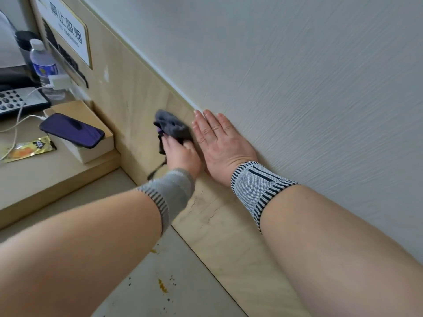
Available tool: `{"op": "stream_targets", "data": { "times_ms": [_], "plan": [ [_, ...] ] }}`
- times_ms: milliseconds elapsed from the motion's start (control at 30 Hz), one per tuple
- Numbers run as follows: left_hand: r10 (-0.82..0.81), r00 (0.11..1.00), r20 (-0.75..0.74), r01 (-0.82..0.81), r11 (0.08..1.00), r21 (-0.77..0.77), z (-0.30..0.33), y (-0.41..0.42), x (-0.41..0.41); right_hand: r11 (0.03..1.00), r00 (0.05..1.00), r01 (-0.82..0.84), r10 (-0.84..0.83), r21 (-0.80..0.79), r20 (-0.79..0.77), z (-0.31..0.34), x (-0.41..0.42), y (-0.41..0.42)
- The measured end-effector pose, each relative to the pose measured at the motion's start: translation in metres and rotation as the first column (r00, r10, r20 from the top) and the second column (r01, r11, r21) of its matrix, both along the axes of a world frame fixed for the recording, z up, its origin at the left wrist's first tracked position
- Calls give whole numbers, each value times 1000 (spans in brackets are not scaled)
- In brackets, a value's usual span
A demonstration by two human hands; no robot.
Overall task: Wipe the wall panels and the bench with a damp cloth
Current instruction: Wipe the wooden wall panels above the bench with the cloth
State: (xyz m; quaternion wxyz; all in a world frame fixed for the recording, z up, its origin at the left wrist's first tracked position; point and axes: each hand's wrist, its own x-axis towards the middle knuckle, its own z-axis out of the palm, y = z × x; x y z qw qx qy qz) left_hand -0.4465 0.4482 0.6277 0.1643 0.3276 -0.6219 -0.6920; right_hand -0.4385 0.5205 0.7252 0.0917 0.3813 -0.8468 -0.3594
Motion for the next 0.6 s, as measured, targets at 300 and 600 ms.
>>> {"op": "stream_targets", "data": {
  "times_ms": [300, 600],
  "plan": [
    [36, 997, 65, -33, 999, -34, 3, -58, -44, 1000, 1000, 9, -9, 5, 11, 2, 1, 0],
    [-33, 999, 10, 33, 999, -3, -13, -2, -6, 1000, 1000, 9, -9, 12, -4, 1, 1, 0]
  ]
}}
